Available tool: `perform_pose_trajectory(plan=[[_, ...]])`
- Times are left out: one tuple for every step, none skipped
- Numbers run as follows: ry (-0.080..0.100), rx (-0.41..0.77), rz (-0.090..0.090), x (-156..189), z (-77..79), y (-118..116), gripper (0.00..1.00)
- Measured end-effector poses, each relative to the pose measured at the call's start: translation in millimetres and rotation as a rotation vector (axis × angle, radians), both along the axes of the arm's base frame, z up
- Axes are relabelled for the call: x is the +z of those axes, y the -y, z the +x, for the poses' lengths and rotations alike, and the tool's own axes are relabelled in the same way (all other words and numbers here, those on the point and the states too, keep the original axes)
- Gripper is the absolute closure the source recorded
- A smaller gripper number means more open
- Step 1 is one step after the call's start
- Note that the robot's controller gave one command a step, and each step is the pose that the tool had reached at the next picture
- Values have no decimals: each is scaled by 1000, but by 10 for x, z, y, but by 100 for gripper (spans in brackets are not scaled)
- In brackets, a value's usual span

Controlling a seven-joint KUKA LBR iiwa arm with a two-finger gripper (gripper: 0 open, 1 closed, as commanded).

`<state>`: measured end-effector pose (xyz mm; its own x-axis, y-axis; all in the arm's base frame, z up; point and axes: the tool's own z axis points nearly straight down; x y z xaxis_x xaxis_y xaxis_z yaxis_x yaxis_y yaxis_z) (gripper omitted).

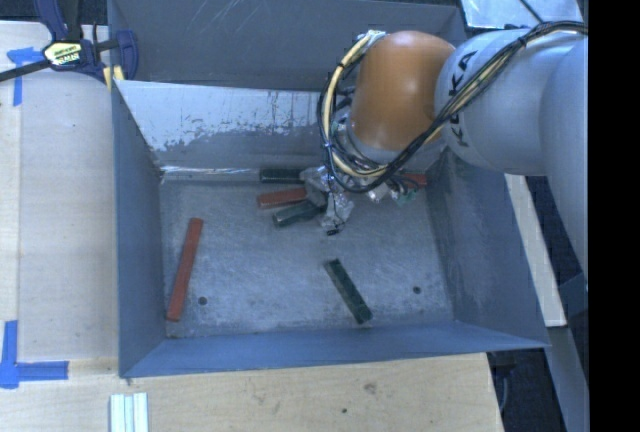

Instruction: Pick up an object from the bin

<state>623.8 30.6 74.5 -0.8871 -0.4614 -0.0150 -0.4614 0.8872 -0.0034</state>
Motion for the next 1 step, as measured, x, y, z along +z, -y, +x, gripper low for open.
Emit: perform_pose_trajectory(plan=[[-18,8,-3,513,-148,88,100]])
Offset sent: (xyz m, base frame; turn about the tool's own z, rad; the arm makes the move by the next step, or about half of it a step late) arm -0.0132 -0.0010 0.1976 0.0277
